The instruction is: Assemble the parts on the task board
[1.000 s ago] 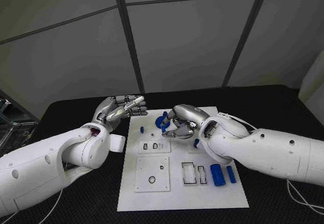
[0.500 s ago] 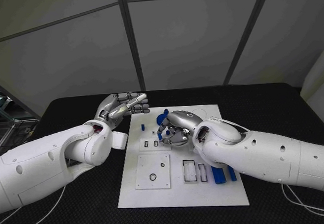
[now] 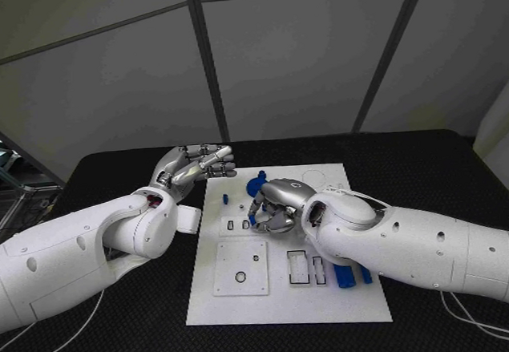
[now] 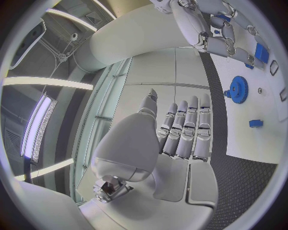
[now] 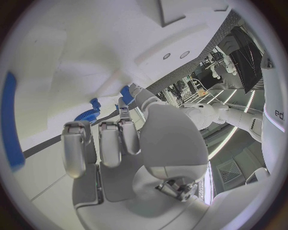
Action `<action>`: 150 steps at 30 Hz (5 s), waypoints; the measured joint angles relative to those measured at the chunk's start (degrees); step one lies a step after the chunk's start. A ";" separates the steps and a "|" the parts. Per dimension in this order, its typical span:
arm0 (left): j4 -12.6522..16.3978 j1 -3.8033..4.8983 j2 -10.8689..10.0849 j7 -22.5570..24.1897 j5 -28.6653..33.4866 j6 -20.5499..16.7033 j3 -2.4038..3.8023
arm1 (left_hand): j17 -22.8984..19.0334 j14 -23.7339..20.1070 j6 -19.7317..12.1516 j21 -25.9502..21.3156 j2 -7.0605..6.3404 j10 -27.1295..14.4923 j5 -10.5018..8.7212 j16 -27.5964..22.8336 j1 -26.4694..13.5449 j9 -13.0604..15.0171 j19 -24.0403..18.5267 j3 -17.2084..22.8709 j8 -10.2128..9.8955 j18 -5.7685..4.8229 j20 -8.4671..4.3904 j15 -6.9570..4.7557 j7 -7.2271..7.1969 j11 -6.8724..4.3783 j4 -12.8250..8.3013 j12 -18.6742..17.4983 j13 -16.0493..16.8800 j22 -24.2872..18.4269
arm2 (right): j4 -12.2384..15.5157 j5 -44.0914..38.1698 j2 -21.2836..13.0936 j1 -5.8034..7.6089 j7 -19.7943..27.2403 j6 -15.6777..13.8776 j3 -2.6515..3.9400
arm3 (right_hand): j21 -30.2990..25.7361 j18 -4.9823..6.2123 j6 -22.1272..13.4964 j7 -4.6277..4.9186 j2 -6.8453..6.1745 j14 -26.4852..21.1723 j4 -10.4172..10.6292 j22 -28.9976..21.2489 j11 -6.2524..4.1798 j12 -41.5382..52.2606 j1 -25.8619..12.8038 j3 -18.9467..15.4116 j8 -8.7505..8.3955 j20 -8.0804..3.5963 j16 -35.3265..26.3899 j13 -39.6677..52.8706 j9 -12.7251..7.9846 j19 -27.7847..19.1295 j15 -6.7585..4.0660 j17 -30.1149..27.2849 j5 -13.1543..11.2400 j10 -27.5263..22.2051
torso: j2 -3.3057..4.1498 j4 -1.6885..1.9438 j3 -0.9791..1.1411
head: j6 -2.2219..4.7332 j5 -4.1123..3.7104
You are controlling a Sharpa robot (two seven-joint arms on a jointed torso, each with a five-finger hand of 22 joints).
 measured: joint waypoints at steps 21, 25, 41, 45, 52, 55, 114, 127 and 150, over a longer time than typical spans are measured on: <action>-0.11 0.00 -0.07 -0.17 0.00 0.13 0.00 | -0.01 0.00 0.00 0.00 0.00 0.00 0.00 0.00 0.00 0.00 0.00 0.00 0.00 0.00 0.00 0.00 0.00 0.00 0.00 0.00 0.00 0.01 | -0.11 -0.44 0.05 0.04 -0.08 1.23 0.04 | 0.00 0.00 -0.08 -0.08 -0.37 0.00 0.00 0.00 -0.08 -0.45 -0.89 -0.31 -0.77 0.00 -0.21 0.00 0.80 0.00 0.00 -0.01 -0.43 -0.34 | -0.01 0.01 0.01 | -0.22 0.07; -0.15 0.00 -0.05 -0.18 0.00 0.14 0.00 | -0.01 0.00 0.00 0.00 0.00 0.00 0.00 0.00 0.00 0.00 0.00 0.00 0.00 0.00 0.00 0.00 0.00 0.00 0.00 0.00 0.00 0.01 | -0.08 -0.52 0.00 0.04 -0.20 1.24 0.02 | 0.00 0.00 -0.46 -0.25 -0.85 0.00 -0.16 0.00 0.43 -1.19 -1.37 -0.47 -1.39 0.00 -0.46 0.00 1.29 0.00 0.00 -0.01 -0.43 -0.85 | -0.01 0.01 0.01 | -0.23 0.03; -0.24 0.00 -0.02 -0.22 0.00 0.16 0.00 | -0.01 0.00 0.00 0.00 0.00 0.00 0.00 0.00 0.00 0.00 0.00 0.00 0.00 0.00 0.00 0.00 0.00 0.00 0.00 0.00 0.00 0.01 | -0.26 -0.77 -0.02 -0.15 -0.91 1.00 -0.17 | 0.00 0.00 -5.81 1.52 -2.18 0.01 -0.32 0.00 1.64 -3.10 -3.88 -0.92 -1.40 0.80 -0.67 0.00 -0.17 0.07 0.83 -0.01 -0.58 -2.06 | -0.01 0.00 0.01 | -0.21 -0.12; -0.25 0.00 -0.03 -0.24 0.00 0.16 0.00 | -0.01 0.00 0.00 0.00 0.00 0.00 0.00 0.00 0.00 0.00 0.00 0.00 0.00 0.00 0.00 0.00 0.00 0.00 0.00 0.00 0.00 0.02 | -0.29 -0.80 -0.02 -0.18 -1.06 0.85 -0.18 | 0.00 0.00 -6.58 1.66 -2.57 -0.19 -0.32 0.00 1.85 -3.40 -4.26 -1.24 -1.40 0.86 -0.67 0.00 -0.36 0.01 1.03 -0.01 -0.59 -2.27 | -0.02 0.00 0.01 | -0.22 -0.12; -0.27 0.00 -0.03 -0.29 0.00 0.20 0.00 | 0.03 0.00 0.00 -0.23 0.00 0.00 -0.10 -0.34 0.00 0.00 0.00 0.00 0.00 0.00 0.00 0.00 0.00 0.00 0.00 0.00 0.00 -0.06 | -0.31 -0.86 0.01 -0.22 -1.17 0.52 -0.22 | 0.00 0.00 -8.14 1.94 -3.33 -0.15 0.15 0.00 2.06 -3.65 -5.03 -1.71 -1.40 1.09 -0.88 0.00 -0.63 0.19 1.08 -0.01 -0.80 -2.47 | -0.02 0.00 0.01 | -0.18 -0.17; -0.28 0.00 -0.04 -0.31 0.00 0.21 0.00 | 0.05 0.00 0.00 -0.23 0.00 0.00 -0.24 -0.34 0.00 0.00 0.00 0.00 0.00 0.00 0.00 0.00 0.00 0.00 0.00 0.00 0.00 -0.09 | -0.31 -0.86 0.01 -0.22 -1.17 0.28 -0.23 | 0.00 0.00 -8.72 1.97 -3.88 0.01 0.36 0.00 2.26 -3.78 -5.57 -2.36 -1.40 1.26 -0.88 0.00 -0.71 0.02 1.24 -0.01 -0.80 -2.67 | -0.02 0.00 0.01 | -0.18 -0.17; -9.85 8.16 13.57 -56.77 -51.94 24.60 -4.81 | 68.39 25.70 4.90 58.14 3.17 30.33 -8.72 83.42 -11.33 43.46 28.96 -8.32 20.01 -5.80 -12.20 -12.40 -9.42 -10.89 12.93 61.25 65.81 60.98 | 4.19 38.45 -19.75 6.30 15.08 0.80 3.10 | -56.81 9.81 -2.94 1.35 -6.62 -4.38 -3.82 -46.38 1.64 -61.24 -3.96 2.10 -1.42 2.34 -61.24 -53.25 0.46 -17.25 2.14 -46.24 3.42 -7.14 | -3.77 -0.49 0.46 | -1.80 1.93; -11.90 8.43 16.53 -58.82 -53.03 27.96 -5.63 | 68.39 25.69 4.49 58.14 3.53 30.32 -8.72 83.42 -10.31 45.25 28.96 -7.97 20.01 -5.80 -12.20 -12.40 -9.42 -10.89 13.37 61.30 66.13 60.61 | 3.24 38.39 -18.93 6.29 14.48 0.77 3.09 | -56.81 9.81 -3.55 1.57 -6.78 -4.38 -4.36 -46.39 1.64 -61.24 -4.13 2.32 -1.42 2.17 -61.24 -52.97 0.22 -17.08 2.14 -45.19 7.06 -7.15 | -3.71 -0.48 0.38 | -2.49 1.91; -12.84 8.49 17.82 -59.92 -53.34 30.92 -5.72 | 68.38 25.69 4.49 58.14 4.08 30.32 -7.79 83.42 -7.52 48.14 28.75 -6.12 19.12 -5.80 -11.98 -12.39 -9.42 -10.90 12.15 61.31 66.13 60.56 | 2.52 38.34 -18.24 6.29 13.92 0.74 3.09 | -56.81 9.81 -3.56 1.57 -6.56 -4.60 -4.35 -46.40 1.64 -61.48 -4.34 2.33 -1.42 2.17 -61.45 -52.89 0.23 -17.08 2.36 -44.78 8.54 -7.15 | -3.71 -0.36 0.37 | -3.30 1.85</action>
